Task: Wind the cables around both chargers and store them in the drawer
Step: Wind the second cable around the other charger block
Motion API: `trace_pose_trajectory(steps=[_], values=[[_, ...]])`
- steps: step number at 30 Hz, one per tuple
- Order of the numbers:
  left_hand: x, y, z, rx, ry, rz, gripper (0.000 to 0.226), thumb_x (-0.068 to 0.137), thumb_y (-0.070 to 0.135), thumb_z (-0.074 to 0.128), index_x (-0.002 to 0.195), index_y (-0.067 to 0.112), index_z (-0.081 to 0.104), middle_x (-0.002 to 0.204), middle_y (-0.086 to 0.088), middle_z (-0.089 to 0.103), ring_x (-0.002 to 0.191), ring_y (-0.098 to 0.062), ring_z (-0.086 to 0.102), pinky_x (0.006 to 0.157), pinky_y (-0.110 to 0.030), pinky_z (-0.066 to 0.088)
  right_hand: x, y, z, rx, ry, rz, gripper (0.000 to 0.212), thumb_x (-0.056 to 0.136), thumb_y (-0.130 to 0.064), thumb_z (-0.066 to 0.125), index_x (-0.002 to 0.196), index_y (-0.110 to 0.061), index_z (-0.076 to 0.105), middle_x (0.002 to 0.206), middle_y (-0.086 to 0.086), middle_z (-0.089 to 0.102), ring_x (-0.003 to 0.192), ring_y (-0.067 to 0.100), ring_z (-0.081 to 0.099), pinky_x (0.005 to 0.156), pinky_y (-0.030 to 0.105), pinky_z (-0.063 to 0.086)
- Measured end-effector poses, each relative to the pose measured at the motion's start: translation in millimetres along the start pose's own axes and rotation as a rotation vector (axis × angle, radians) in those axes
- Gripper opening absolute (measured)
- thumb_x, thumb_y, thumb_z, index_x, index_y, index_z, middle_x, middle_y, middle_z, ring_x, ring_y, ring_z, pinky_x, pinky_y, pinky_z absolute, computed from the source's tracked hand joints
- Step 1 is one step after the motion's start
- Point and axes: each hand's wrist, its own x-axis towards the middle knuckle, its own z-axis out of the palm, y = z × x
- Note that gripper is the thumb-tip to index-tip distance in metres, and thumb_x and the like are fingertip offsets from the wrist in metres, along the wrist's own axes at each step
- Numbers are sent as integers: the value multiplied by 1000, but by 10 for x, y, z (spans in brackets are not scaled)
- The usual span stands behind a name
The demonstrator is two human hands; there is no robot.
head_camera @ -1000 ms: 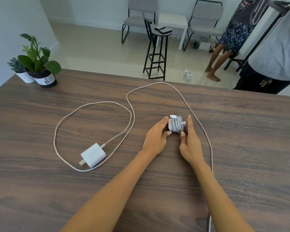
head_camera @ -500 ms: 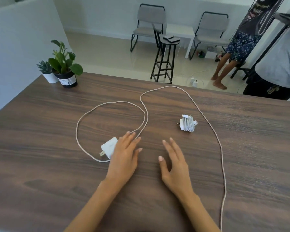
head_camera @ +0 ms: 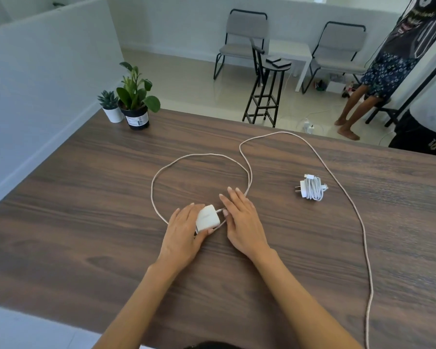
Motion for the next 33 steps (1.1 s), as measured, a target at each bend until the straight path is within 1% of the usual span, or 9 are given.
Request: trace_pose_trajectory(steps=[2,5,8,11,15,18,22,28,33], values=[[-43,4,-71,-82,21,56,54,82,45,52,128,16,49,128,3,54,121,-14,48,105,-39,36,7,-27,-67,-1,25,-1,42,93,-30,33,125,-18,58,133,2,57,133,19,41,113,32,18],[-109,52,-219,-318,96,24,52,75,16,76,122,19,52,122,9,55,110,-4,53,92,-12,40,-14,-87,-180,79,131,-47,18,88,-16,53,95,-17,70,94,-4,71,95,16,63,108,37,28],[-156,136,-351,-545,121,-129,58,69,9,82,117,29,56,114,16,61,103,-1,59,86,-17,48,-4,-169,-281,132,204,-72,19,82,-1,61,89,-16,71,80,-4,69,77,11,57,96,37,41],[-158,241,-423,-766,62,-243,62,67,17,85,118,35,55,110,18,66,102,-1,61,85,-20,50,17,-225,-407,158,278,-81,21,79,1,65,88,-16,72,76,-3,67,73,10,54,83,26,43],[-124,336,-447,-899,-10,-260,47,77,16,73,119,31,56,115,5,66,105,-8,63,84,-20,51,-37,-231,-562,224,320,-71,15,86,-18,58,88,-18,73,78,-3,69,70,16,62,66,27,48],[-91,365,-426,-951,-99,-301,47,80,3,70,121,22,56,116,1,66,106,-10,64,88,-22,51,-116,-197,-651,267,371,-34,12,83,-12,63,85,-17,74,79,-6,70,69,9,63,64,22,49],[-51,430,-385,-1088,-188,-348,46,69,8,80,111,13,64,105,-4,72,101,-16,67,78,-18,53,-199,-149,-754,272,397,12,12,81,-9,67,83,-18,74,77,-8,70,66,5,61,61,19,48],[31,531,-397,-1143,-151,-369,44,70,2,78,111,11,65,105,-4,72,99,-15,67,74,-21,56,-230,-96,-900,362,393,107,14,78,-8,74,82,-21,76,75,-8,70,67,3,60,63,9,42],[93,607,-527,-1106,-119,-286,41,74,-1,72,111,14,65,102,-2,73,93,-10,68,66,-17,53,-226,-16,-1129,498,404,196,22,79,-10,73,86,-31,74,63,-9,61,57,4,48,57,12,35]])
